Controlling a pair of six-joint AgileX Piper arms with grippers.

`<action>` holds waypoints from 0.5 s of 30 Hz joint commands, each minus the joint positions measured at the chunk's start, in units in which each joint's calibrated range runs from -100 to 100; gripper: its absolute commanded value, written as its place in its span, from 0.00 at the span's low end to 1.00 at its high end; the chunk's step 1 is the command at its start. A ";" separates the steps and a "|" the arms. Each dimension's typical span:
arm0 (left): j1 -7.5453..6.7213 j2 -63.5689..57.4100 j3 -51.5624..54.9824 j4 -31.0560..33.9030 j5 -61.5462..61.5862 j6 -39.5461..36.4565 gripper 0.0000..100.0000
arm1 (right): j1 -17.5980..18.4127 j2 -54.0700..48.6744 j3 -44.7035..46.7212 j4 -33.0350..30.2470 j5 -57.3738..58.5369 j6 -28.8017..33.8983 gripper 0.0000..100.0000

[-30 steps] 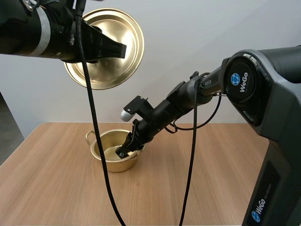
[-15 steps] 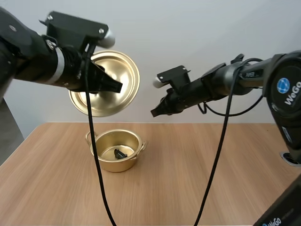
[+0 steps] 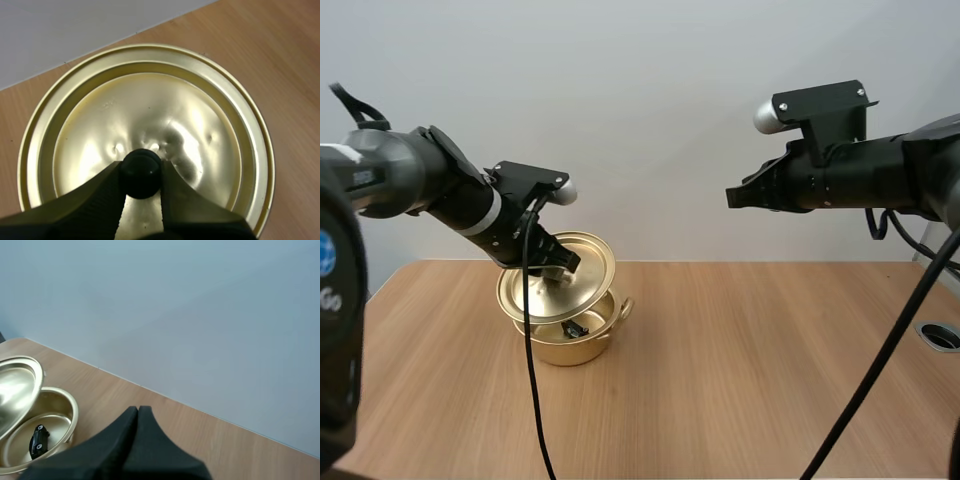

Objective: Open the pot, put the car inside, and close it

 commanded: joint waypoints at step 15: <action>-5.70 7.94 -0.03 12.91 -14.71 -5.32 0.00 | -1.04 -11.13 1.66 -0.32 1.67 2.31 0.00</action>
